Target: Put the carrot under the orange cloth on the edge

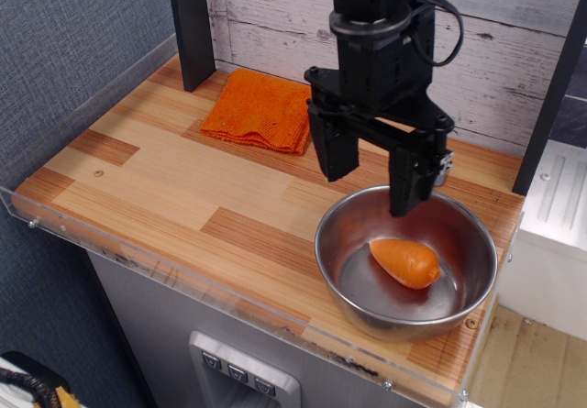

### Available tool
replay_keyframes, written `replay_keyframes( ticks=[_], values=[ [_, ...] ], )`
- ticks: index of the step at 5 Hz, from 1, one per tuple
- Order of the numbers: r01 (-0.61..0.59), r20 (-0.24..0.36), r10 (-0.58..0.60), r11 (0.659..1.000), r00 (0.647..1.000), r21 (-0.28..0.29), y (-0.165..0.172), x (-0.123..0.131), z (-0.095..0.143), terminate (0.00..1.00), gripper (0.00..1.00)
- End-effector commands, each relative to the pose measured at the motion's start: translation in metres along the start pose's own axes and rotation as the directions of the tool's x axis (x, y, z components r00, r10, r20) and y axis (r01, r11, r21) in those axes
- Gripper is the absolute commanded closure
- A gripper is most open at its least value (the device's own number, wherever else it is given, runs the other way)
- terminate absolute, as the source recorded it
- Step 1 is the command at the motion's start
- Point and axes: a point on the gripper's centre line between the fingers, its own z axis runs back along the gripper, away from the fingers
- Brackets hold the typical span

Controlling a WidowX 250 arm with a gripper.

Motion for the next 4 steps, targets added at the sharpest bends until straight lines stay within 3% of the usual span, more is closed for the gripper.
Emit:
replay_keyframes(
  ticks=[1,3,4],
  values=[
    [0.063,-0.003,-0.063,0.998,0.998,0.008,-0.01,0.005,-0.028,0.0,0.0],
    [0.082,0.045,-0.083,0.996,0.996,0.027,-0.015,0.035,-0.055,0.0,0.0],
    [0.181,0.09,-0.187,0.981,0.978,0.073,-0.029,0.047,-0.07,0.0,0.0]
  ],
)
